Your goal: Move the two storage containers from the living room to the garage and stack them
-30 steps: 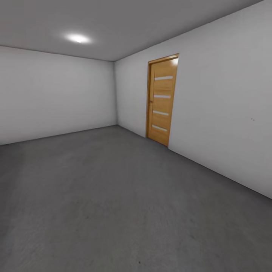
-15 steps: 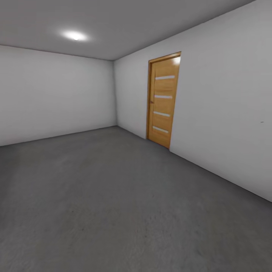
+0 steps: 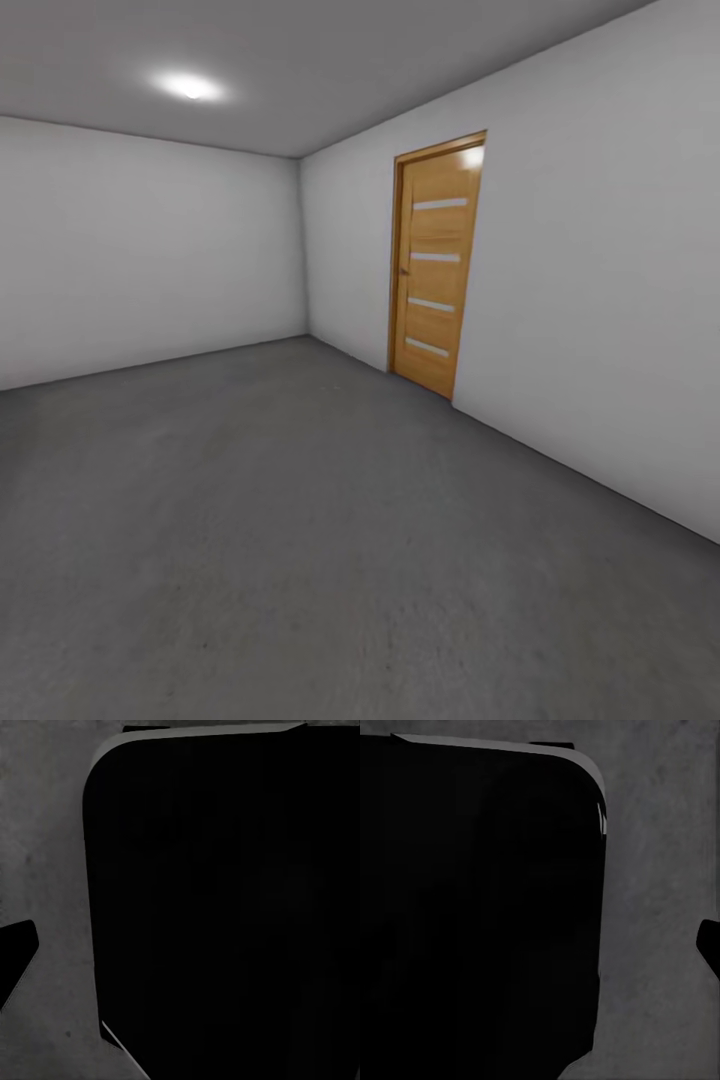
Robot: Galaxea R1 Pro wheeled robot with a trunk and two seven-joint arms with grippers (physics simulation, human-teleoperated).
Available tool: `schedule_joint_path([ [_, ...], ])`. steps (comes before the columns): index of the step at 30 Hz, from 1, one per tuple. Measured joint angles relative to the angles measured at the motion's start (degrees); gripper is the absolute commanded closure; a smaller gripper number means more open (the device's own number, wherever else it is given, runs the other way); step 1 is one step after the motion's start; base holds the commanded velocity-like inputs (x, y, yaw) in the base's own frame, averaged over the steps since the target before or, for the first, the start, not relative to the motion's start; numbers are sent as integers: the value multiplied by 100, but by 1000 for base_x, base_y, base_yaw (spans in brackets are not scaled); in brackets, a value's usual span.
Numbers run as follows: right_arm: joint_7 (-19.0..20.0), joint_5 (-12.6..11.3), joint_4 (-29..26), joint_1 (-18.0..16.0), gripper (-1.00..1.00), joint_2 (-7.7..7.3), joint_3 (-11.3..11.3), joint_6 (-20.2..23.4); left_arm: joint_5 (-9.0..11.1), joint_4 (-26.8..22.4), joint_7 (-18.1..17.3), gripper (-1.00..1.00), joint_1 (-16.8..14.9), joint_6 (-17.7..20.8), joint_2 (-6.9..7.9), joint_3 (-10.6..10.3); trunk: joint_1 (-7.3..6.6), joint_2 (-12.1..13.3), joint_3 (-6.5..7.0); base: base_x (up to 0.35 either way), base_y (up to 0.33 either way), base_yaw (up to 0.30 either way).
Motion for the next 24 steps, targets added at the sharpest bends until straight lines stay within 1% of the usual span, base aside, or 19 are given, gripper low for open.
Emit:
schedule_joint_path([
  [24,0,2,0,0,-100,-1,0,-7,-1,0,0,-100,0,0,-2,0,0,0,0,336,0,0],
])
